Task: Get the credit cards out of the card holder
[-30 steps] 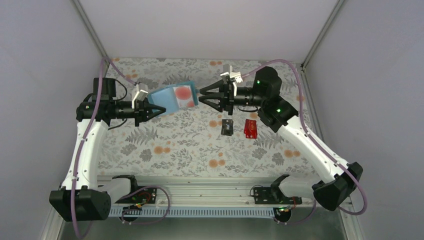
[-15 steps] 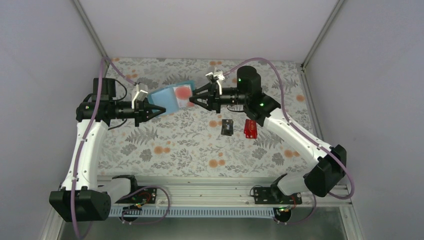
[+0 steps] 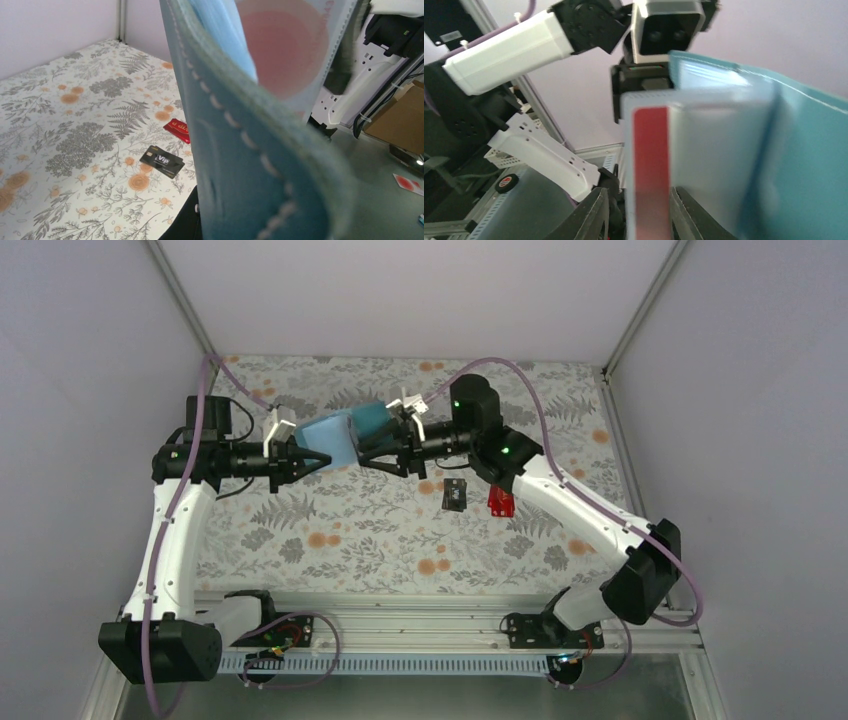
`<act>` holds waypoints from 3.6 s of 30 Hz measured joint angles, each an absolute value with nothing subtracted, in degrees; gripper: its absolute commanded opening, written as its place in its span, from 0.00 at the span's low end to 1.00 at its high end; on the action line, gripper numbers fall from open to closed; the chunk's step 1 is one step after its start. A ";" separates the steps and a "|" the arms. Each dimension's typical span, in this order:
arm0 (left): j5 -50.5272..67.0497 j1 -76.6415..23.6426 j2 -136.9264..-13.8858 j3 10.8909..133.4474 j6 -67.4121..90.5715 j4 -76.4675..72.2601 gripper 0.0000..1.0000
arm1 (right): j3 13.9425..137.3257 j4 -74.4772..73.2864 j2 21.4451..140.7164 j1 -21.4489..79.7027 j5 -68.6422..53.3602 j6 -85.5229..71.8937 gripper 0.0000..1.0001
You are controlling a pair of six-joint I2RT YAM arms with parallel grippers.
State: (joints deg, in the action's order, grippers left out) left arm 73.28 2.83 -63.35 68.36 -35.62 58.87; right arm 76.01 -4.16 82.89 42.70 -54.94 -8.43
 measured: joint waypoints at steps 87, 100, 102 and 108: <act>81.34 2.98 -62.70 69.30 -56.55 74.46 0.66 | 80.75 -7.22 85.95 45.71 -47.81 -8.47 0.04; 81.01 3.31 -62.72 69.89 -53.76 72.71 0.02 | 82.26 -8.10 87.37 46.85 -53.69 -5.93 0.33; 80.84 3.31 -62.72 69.89 -53.49 72.51 0.02 | 81.91 -8.45 87.02 46.87 -53.95 -5.17 0.34; 80.88 3.14 -62.72 69.89 -53.45 72.27 0.02 | 80.55 -8.95 84.75 45.87 -53.78 -4.19 0.29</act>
State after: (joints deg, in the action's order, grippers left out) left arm 80.88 3.14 -62.72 69.89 -53.45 72.27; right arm 80.55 -8.95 84.75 45.87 -53.78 -4.19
